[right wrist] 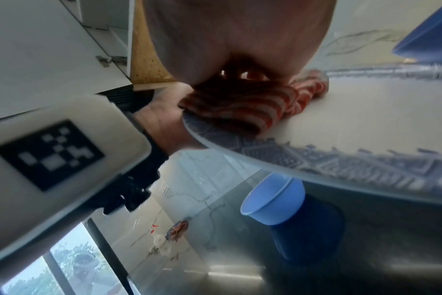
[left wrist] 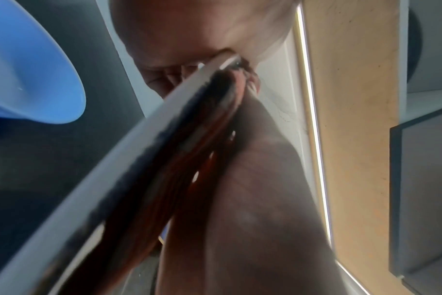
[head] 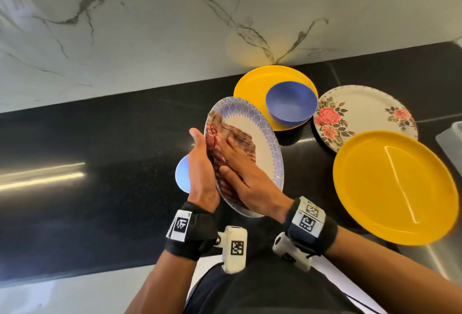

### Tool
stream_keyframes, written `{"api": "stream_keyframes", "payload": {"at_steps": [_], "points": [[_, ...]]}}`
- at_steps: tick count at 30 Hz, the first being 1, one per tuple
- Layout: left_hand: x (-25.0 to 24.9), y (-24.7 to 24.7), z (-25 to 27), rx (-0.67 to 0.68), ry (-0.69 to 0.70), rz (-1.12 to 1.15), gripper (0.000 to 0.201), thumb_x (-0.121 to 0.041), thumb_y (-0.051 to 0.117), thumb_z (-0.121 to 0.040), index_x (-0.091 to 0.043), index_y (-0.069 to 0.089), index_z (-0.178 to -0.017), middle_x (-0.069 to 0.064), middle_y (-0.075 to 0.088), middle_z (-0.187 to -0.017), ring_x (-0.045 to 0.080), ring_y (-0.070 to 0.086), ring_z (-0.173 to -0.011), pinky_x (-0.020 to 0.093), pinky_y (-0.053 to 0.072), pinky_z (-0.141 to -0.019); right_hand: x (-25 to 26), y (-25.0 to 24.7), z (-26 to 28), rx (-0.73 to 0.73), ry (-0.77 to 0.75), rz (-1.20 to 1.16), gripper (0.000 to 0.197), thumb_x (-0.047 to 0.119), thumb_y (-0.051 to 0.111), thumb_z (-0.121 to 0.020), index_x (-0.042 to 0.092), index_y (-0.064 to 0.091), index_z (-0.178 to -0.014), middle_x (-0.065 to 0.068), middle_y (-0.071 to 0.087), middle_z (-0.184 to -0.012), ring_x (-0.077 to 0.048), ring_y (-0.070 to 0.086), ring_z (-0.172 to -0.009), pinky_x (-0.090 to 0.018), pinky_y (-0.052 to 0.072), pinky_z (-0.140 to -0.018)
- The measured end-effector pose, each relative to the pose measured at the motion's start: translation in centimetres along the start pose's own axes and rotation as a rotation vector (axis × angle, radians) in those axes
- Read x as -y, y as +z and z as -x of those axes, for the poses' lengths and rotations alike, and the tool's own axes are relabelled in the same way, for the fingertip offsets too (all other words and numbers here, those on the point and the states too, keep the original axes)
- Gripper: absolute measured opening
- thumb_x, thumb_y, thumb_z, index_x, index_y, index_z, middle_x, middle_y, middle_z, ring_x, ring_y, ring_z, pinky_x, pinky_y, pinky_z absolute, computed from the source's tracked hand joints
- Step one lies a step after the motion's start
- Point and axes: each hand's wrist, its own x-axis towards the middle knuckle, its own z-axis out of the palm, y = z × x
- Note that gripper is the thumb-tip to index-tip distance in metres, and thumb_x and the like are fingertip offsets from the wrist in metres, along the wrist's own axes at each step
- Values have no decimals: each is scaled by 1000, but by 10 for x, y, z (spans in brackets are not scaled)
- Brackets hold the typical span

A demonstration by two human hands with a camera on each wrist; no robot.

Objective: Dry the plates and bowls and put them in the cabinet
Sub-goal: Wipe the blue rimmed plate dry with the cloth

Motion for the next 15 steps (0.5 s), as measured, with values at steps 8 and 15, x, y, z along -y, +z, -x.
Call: {"api": "stream_keyframes", "payload": {"at_steps": [8,15], "points": [[-1,9,6,41,-8,34,92,-82,42,-76,-20,57,-143,-3,69,-131,15,64,-124,43,38,-118,-5,0,-13,-55,-26,74,57,52,21,-102,51,-9,-151,34,-18,-160,-4,-19,-152,-60,-14,-120],[-3,5,-5,83,92,-25,68,-65,57,-93,-18,56,-142,9,58,-146,29,52,-138,49,33,-119,-16,-5,-36,-128,-61,61,63,49,26,-105,35,1,-161,15,-13,-168,-12,-18,-154,-65,-11,-119]]}}
